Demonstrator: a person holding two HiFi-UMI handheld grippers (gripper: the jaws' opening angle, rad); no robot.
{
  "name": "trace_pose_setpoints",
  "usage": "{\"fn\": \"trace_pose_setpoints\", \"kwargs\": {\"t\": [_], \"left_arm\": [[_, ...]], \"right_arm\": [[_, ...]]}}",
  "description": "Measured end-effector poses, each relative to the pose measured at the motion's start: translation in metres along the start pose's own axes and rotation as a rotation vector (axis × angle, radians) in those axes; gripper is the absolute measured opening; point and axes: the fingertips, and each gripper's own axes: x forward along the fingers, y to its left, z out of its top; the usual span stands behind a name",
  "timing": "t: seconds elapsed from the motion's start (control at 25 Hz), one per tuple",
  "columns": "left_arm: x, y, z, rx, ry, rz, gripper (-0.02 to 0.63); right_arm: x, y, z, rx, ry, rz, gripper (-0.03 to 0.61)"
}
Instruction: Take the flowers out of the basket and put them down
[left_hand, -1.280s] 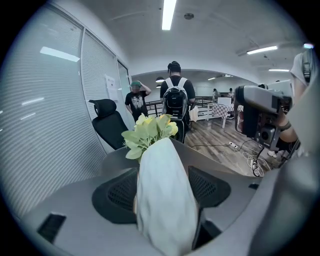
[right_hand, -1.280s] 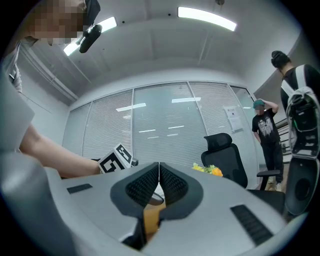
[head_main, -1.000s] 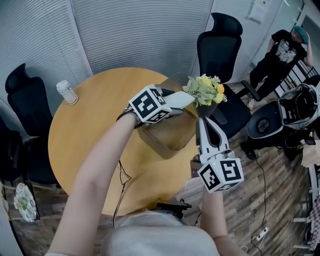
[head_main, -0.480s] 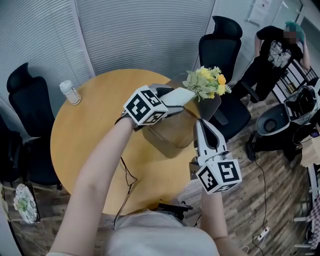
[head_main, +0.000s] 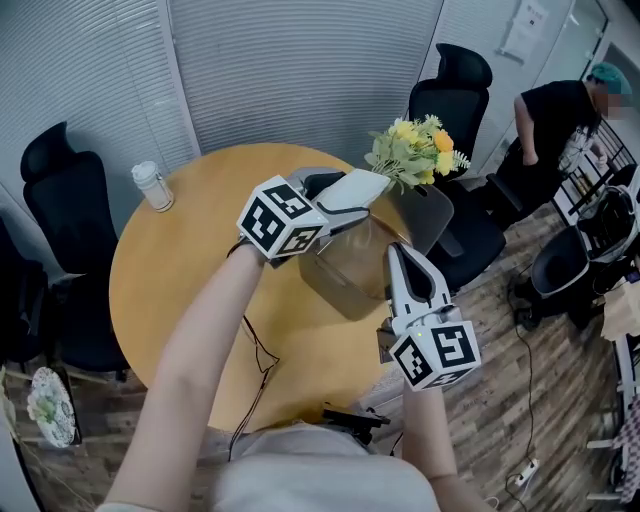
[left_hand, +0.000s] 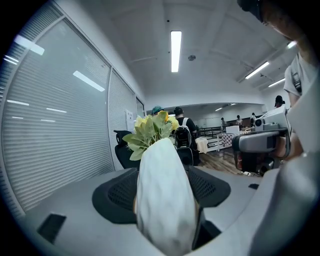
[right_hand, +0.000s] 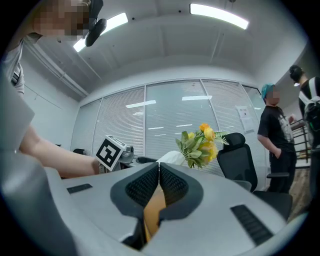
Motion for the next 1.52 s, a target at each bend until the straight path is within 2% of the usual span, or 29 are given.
{"fn": "trace_pose_setpoints", "kwargs": {"t": [0.4,0.68,1.08,1.52], "left_arm": [[-0.051,0.017,0.012,-0.026,-0.128,0.102,0.325],[-0.092,0.027,0.012,-0.04,-0.182,0.148,0.325],[-0.171,0.066,0.0,-0.081,-0.292,0.195,0.325],[-0.19,0.053,0.009,-0.103,-0.369,0.235,0.325]], "right_arm": [[0.015,0.045,-0.005,0.003,0.009,0.07,0.026],[0.028,0.09,-0.003,0.002,0.015,0.12,0.026],[0.067,0.161,-0.02,0.026,0.037,0.121,0.026],[0.055,0.166,-0.031,0.042,0.035,0.14,0.027]]}}
